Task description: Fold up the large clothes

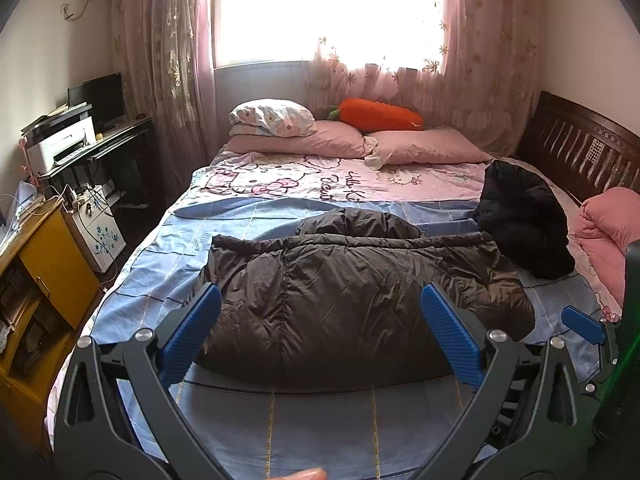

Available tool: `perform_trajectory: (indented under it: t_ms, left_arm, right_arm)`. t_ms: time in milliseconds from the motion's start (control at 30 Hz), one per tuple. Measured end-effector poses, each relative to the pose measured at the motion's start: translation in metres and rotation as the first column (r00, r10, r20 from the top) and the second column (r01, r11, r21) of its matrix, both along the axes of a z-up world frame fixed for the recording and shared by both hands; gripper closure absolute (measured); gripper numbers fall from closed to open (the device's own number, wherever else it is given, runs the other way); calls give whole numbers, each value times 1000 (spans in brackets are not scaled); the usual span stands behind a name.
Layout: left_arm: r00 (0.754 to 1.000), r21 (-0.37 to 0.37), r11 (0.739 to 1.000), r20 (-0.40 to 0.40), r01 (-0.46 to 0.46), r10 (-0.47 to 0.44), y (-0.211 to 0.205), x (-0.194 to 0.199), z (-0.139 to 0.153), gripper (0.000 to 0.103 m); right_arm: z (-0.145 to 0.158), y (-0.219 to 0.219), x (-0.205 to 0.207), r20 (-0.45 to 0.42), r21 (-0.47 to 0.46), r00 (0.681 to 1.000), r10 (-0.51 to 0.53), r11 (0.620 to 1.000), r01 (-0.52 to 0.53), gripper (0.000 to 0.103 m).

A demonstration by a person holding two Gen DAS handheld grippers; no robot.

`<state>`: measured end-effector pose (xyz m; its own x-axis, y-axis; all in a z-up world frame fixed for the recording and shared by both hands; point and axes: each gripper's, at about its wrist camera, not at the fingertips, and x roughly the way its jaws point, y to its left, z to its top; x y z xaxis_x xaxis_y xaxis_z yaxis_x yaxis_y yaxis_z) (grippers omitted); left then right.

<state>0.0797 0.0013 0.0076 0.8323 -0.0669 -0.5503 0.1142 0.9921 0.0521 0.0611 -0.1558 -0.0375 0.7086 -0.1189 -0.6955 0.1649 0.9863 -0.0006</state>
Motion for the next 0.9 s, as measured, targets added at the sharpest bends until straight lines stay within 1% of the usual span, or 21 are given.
perform_trajectory:
  t_ms: [900]
  left_arm:
    - [1000,-1,1000,-2,1,-1,0,0,0,2]
  right_arm:
    - [-2,3,1,-5,-1,1000,11,1000,-11,1]
